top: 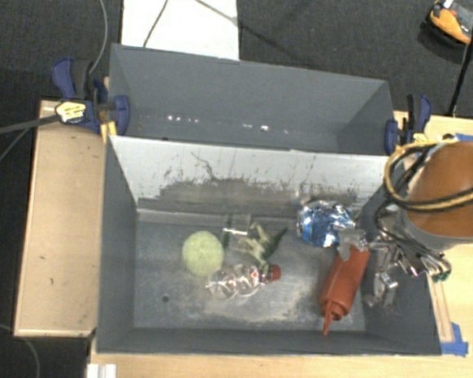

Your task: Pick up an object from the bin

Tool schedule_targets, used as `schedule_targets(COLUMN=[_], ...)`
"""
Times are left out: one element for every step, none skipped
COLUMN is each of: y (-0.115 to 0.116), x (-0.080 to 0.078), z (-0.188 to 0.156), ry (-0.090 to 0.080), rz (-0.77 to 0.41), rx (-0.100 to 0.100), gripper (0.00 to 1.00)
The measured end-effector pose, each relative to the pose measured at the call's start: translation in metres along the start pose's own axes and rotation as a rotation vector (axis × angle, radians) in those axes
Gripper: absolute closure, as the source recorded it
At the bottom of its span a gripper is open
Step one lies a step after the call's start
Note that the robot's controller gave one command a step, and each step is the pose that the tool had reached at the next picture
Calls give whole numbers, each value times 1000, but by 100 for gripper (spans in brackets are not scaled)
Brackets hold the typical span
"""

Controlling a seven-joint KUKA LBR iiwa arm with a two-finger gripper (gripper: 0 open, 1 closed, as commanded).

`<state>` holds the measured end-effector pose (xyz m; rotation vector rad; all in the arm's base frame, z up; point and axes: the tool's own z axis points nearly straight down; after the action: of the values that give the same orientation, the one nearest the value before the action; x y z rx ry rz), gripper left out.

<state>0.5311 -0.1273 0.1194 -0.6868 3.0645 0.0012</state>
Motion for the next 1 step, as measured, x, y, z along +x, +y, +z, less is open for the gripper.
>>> schedule_targets(y=[4], x=[2], z=[-8], ry=[-5], rz=[-378], rx=[7], gripper=[0])
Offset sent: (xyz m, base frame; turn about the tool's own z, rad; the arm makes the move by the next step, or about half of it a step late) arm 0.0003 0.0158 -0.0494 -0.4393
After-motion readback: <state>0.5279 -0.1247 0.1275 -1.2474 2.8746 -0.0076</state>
